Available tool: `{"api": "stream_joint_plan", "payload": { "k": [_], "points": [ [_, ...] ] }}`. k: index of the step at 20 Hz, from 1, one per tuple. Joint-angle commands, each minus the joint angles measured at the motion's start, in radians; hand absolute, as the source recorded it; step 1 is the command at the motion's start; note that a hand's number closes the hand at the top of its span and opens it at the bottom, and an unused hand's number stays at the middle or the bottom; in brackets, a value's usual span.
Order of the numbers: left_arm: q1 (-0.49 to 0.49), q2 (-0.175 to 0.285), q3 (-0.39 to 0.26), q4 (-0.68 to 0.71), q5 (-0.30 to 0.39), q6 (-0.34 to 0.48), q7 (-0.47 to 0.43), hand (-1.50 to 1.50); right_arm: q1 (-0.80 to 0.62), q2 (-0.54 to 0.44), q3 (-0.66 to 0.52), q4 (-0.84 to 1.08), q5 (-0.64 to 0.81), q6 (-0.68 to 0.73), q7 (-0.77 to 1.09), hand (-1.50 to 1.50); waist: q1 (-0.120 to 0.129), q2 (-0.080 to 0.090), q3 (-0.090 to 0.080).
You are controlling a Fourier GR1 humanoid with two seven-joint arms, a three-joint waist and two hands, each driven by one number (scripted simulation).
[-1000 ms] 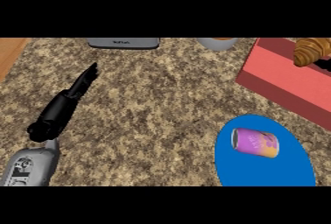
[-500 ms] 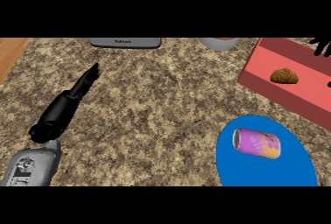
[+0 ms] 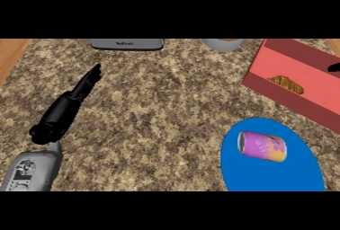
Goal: Pick the croissant from the plate and place it in the cardboard box
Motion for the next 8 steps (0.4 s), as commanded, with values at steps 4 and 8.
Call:
{"api": "stream_joint_plan", "payload": {
  "k": [4,8],
  "points": [
    [0.005,-0.002,-0.008,-0.03,0.004,-0.009,0.021,0.0,-0.033,-0.084,-0.26,0.167,-0.228,0.009,0.169,-1.5,0.016,0.008,0.0],
    [-0.025,-0.005,-0.008,-0.009,-0.002,-0.007,0.0,0.0,-0.011,-0.147,-0.291,0.166,-0.257,-0.014,0.185,-1.5,0.025,0.016,0.001]
  ]
}}
